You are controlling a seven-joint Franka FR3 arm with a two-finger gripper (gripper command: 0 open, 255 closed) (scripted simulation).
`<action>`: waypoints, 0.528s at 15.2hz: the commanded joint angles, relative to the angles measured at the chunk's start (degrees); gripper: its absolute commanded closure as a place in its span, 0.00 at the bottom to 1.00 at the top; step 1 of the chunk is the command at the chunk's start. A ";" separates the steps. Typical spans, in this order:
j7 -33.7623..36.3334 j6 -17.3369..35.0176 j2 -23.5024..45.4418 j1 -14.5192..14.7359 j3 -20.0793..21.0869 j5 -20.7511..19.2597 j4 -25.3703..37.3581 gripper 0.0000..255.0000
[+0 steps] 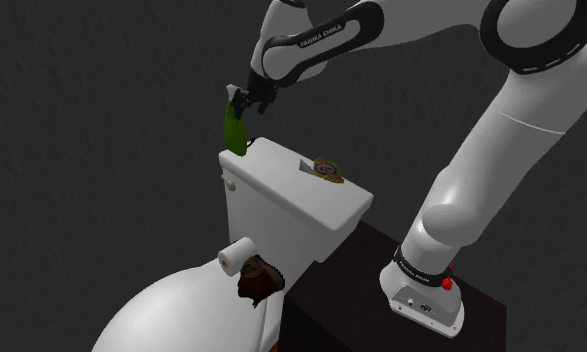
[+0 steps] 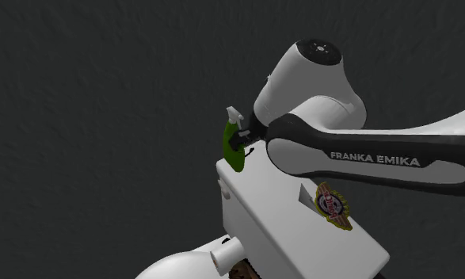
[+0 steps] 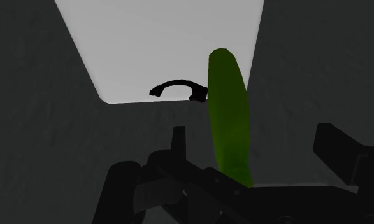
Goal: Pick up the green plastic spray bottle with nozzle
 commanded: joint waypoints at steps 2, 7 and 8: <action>1.12 4.23 6.29 -0.18 0.25 -2.31 3.23 0.00; 2.12 7.75 10.23 -0.13 0.15 -3.86 4.14 0.00; 2.27 8.47 10.60 -0.13 0.12 -4.02 3.78 0.00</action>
